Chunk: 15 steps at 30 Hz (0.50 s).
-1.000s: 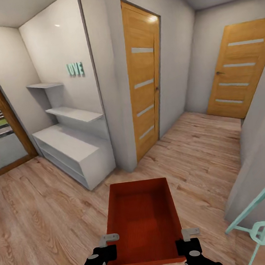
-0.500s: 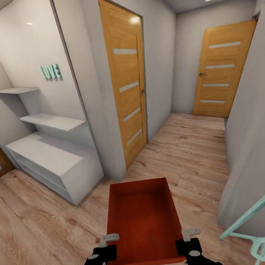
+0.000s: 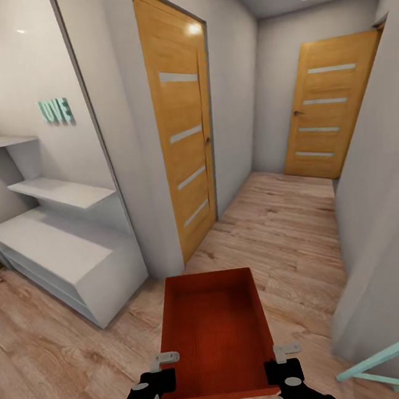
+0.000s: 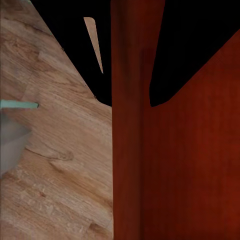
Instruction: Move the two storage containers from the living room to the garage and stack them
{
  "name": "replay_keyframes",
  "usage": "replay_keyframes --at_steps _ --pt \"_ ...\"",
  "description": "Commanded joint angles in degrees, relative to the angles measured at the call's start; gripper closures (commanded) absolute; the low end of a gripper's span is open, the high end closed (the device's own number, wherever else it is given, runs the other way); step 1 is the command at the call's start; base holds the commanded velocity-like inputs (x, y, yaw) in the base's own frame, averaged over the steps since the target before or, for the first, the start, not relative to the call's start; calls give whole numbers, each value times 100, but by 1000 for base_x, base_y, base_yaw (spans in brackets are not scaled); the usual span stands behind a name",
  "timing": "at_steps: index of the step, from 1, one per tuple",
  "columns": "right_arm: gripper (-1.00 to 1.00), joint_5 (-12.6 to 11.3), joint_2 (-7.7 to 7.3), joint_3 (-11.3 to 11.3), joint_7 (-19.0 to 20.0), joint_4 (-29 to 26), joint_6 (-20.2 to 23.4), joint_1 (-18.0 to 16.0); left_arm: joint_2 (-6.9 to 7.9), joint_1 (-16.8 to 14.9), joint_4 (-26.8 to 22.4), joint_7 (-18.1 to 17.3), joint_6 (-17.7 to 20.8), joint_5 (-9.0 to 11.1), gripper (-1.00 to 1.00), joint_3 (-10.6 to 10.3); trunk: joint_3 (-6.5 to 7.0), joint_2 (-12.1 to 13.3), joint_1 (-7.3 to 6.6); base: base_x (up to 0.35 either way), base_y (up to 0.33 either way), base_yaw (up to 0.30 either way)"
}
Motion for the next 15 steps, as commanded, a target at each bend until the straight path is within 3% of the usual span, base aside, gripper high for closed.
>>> replay_keyframes --at_steps 1,15 --pt "100 -193 -64 -50 -90 31 -48 -8 18 0 -27 64 -57 -102 100 -41 -9 -8 5 323 0 0" --pt "100 -193 -80 -50 -86 31 -49 -11 18 0 -27 64 -58 -102 100 -41 -9 -8 5 323 0 0"
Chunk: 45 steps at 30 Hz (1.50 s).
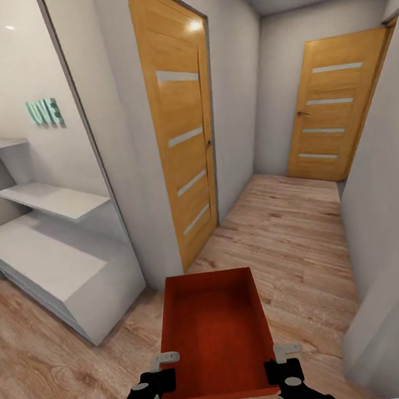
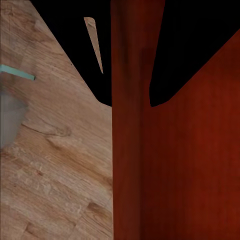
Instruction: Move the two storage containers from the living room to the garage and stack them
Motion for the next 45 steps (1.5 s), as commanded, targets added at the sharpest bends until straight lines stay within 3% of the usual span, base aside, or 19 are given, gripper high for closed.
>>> replay_keyframes --at_steps 1,12,45 --pt "100 -193 -80 -52 -85 29 -49 -7 19 0 -27 64 -53 -101 100 -43 -9 -8 5 323 0 0" --pt "100 -193 -82 -52 -89 29 -45 -8 19 0 -27 64 -50 -101 100 -43 -9 -8 5 323 0 -41" --pt "100 -193 -71 -52 -91 29 -44 -11 19 1 -27 64 -50 -101 100 -43 -9 -8 5 323 0 -241"
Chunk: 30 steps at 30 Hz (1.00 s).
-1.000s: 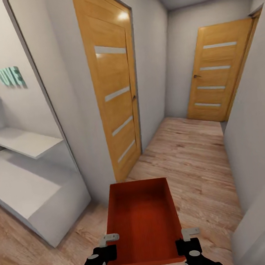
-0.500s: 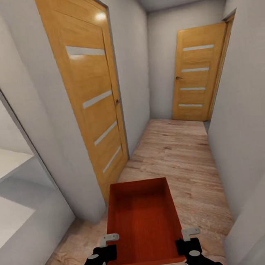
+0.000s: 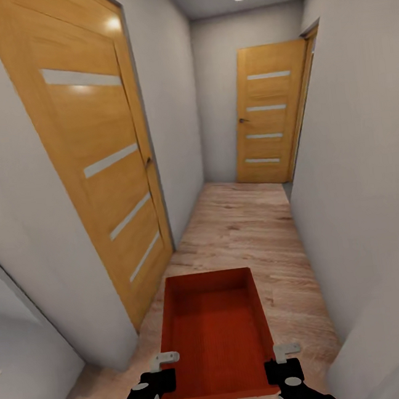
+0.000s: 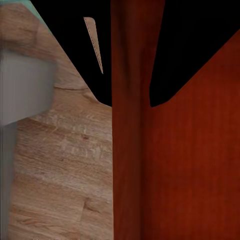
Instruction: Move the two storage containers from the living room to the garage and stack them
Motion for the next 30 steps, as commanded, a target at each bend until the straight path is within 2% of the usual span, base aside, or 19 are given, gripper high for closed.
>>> replay_keyframes --at_steps 1,23,30 --pt "100 -194 -67 -55 -89 31 -46 -8 20 1 -29 64 -45 -101 100 -45 -9 -8 5 323 0 -243" --pt "100 -194 -65 -55 -89 31 -46 -10 20 0 -29 64 -45 -101 100 -45 -9 -8 5 323 0 -242" --pt "100 -194 -63 -55 -89 31 -46 -10 20 0 -29 64 -39 -101 100 -45 -9 -8 5 323 0 -34"
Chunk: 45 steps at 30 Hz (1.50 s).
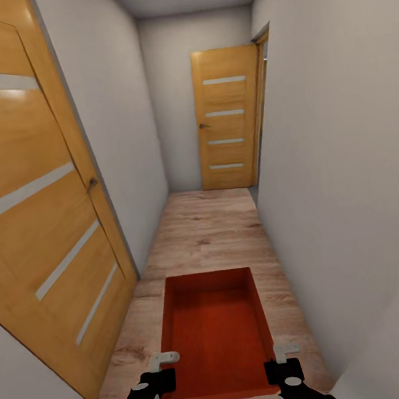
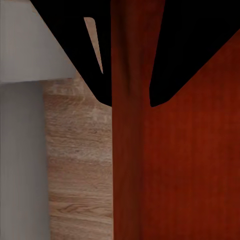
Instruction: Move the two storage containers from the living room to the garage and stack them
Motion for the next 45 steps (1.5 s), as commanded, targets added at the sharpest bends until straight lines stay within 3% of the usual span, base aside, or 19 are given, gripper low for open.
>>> replay_keyframes --at_steps 1,45 --pt "100 -195 -63 -53 -91 30 -46 -10 20 0 -27 64 -40 -100 100 -45 -9 -8 5 323 0 -1" --pt "100 -195 -81 -53 -91 30 -46 -9 20 0 -27 64 -40 -100 100 -45 -9 -8 5 323 0 0"
